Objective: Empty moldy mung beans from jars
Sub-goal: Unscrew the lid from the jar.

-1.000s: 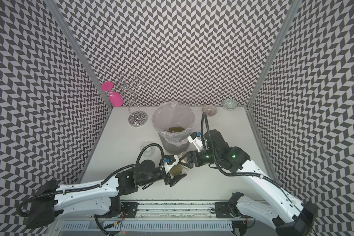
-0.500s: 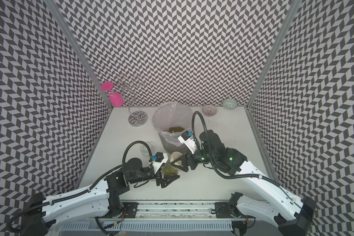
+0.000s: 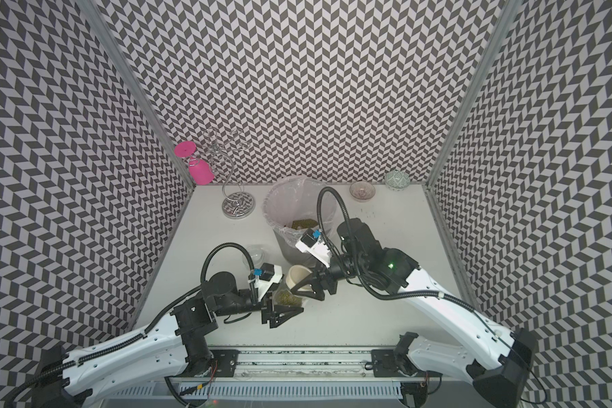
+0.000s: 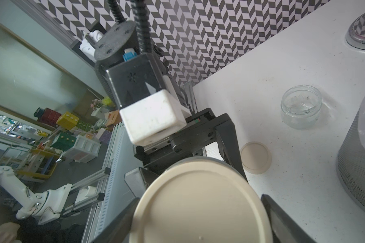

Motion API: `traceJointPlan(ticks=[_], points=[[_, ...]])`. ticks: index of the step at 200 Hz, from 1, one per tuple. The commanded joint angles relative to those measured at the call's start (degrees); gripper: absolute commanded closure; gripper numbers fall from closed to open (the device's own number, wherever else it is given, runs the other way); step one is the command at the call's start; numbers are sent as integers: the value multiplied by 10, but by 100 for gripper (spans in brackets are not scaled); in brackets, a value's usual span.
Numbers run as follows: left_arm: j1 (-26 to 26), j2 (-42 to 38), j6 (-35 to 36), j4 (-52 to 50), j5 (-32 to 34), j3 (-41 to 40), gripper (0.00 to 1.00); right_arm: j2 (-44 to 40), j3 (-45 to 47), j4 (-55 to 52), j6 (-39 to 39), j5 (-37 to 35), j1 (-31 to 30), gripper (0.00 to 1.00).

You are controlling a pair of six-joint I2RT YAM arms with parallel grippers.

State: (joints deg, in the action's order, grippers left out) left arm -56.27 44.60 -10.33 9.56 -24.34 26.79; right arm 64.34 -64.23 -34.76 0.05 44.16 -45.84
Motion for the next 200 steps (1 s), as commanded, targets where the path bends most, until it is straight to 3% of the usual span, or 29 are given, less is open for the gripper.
traceJointPlan(ticks=[1,12,36,77,136,170,200], points=[[2,1,-5,88,-14,28,78,15,-10,-5,-36,67,-21,13],[2,1,-1,81,-1,30,77,16,-12,5,2,34,-21,0],[2,0,11,74,24,29,77,11,-11,10,94,-39,-21,1],[2,-2,33,62,49,32,77,24,-26,-33,199,-57,-20,1],[1,-2,60,38,85,35,77,50,-79,-84,293,-92,-20,1],[0,3,70,33,89,38,77,70,-120,-125,297,-133,-19,0],[0,4,73,28,104,35,77,86,-125,-142,287,-136,-20,10]])
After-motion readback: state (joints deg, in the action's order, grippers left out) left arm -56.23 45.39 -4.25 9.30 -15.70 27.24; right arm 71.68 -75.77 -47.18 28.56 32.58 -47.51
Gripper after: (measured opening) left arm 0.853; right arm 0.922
